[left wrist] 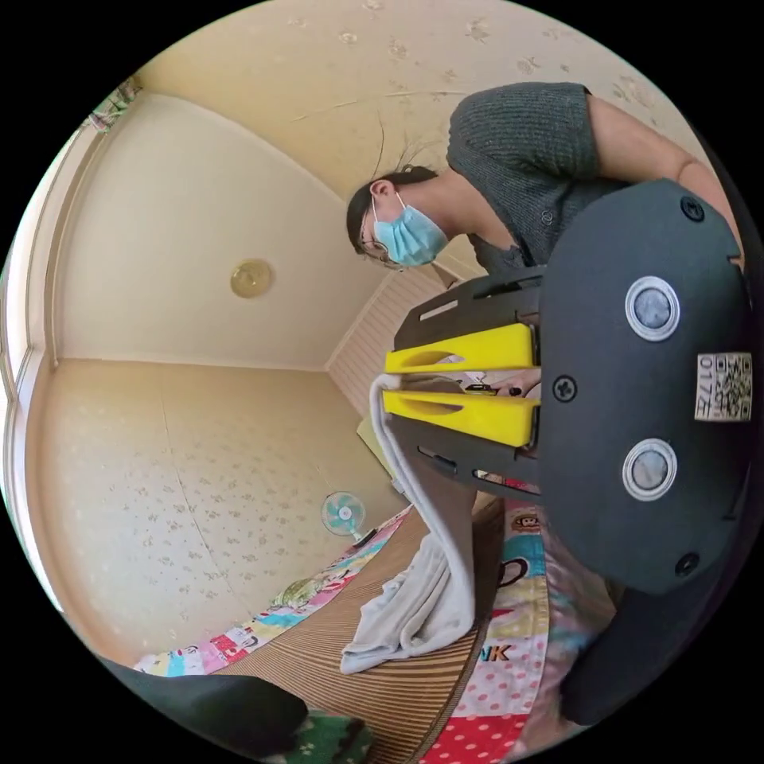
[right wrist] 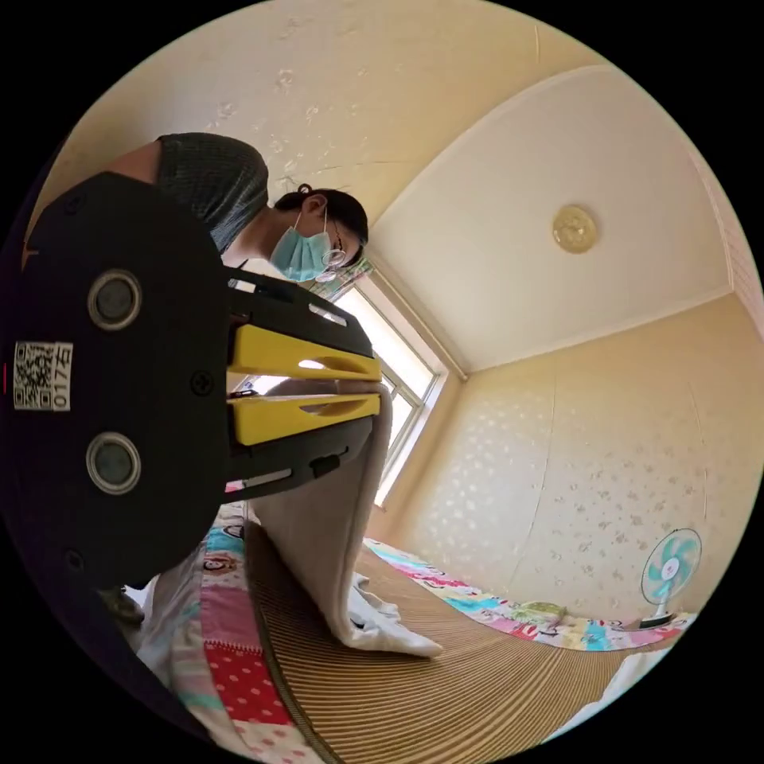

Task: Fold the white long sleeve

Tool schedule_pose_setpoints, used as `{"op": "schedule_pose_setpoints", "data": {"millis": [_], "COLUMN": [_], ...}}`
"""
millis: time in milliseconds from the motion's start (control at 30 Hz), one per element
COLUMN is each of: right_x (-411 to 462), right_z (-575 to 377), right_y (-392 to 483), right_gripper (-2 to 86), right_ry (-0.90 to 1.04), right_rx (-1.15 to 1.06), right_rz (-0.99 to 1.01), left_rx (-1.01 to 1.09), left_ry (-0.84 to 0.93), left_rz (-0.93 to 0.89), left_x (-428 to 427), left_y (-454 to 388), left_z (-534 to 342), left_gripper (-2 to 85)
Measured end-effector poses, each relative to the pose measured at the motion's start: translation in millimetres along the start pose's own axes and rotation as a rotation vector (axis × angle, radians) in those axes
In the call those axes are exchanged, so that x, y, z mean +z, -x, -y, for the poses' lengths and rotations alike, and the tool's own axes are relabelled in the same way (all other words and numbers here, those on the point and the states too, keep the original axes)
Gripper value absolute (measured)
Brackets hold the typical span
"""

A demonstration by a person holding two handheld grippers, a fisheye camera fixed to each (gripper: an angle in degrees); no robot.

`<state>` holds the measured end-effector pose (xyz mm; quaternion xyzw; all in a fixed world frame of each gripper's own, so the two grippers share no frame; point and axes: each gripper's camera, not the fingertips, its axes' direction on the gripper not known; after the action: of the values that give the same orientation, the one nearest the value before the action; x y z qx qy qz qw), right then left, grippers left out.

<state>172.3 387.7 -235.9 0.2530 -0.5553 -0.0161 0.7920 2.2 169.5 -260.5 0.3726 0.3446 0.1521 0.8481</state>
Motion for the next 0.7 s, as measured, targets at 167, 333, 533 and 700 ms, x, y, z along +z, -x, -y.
{"op": "schedule_pose_setpoints", "data": {"millis": [167, 333, 533, 700], "right_x": [24, 61, 164, 217], "right_z": [6, 29, 84, 83], "right_y": [-29, -87, -155, -224], "right_gripper": [2.4, 2.4, 3.0, 4.5], "right_ry": [0.102, 0.015, 0.09, 0.184], "right_rx": [0.222, 0.265, 0.117, 0.166], "right_rz": [-0.55, -0.534, -0.818, -0.972], "left_rx": [-0.34, -0.305, -0.231, -0.356], "left_ry": [-0.099, -0.165, -0.146, -0.164], "left_rz": [0.321, 0.521, 0.817, 0.912], "left_x": [-1, 19, 88, 119], "left_y": [60, 92, 151, 232], "left_z": [-20, -3, 64, 69], "left_gripper": [4.2, 4.2, 4.3, 4.8]}}
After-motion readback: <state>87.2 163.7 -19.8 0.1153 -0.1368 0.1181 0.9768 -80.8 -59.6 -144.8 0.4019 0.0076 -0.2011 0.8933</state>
